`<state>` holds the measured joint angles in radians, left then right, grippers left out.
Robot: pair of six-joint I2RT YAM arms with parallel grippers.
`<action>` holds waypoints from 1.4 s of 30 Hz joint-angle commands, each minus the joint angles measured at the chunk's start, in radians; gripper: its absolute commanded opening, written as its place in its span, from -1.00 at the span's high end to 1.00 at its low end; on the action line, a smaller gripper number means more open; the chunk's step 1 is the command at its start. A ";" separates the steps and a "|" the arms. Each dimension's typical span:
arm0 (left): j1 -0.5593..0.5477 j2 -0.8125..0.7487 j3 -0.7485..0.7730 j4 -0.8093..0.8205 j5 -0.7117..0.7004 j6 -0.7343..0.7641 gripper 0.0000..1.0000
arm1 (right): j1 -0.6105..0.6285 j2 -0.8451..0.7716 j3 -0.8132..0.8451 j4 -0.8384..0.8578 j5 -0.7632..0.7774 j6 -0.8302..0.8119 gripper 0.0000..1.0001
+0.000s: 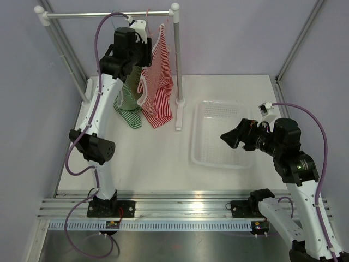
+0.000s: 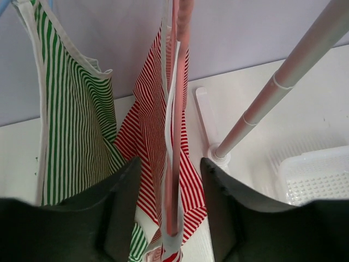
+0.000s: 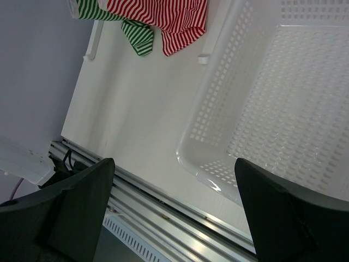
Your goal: Remove the tank top from the hanger
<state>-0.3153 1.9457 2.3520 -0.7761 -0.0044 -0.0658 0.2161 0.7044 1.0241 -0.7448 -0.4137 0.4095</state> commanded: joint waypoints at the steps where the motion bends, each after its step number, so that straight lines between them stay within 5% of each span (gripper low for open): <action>1: 0.004 0.018 0.069 0.020 0.040 0.012 0.14 | 0.006 -0.006 -0.002 0.036 -0.028 0.005 -0.99; 6: 0.004 0.015 0.084 0.026 0.041 0.011 0.82 | 0.006 -0.003 -0.009 0.044 -0.028 0.005 -0.99; 9: 0.004 -0.004 0.087 0.031 0.024 0.004 1.00 | 0.006 0.003 -0.021 0.059 -0.036 0.012 -0.99; 21: 0.004 -0.128 0.115 -0.006 0.015 -0.034 1.00 | 0.006 0.035 -0.018 0.094 -0.046 0.005 -0.99; 30: 0.004 -0.289 -0.012 -0.118 0.069 -0.161 1.00 | 0.006 0.073 0.016 0.117 -0.034 -0.021 -0.99; 37: -0.034 -0.549 -0.327 -0.147 0.080 -0.241 1.00 | 0.006 0.136 0.047 0.217 -0.106 0.031 -0.99; 42: -0.126 -0.783 -0.722 -0.069 0.083 -0.255 1.00 | 0.008 0.242 0.008 0.448 -0.276 0.123 -0.99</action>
<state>-0.4015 1.2755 1.7615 -0.9195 0.0471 -0.2874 0.2161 0.8902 1.0260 -0.5049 -0.5480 0.4595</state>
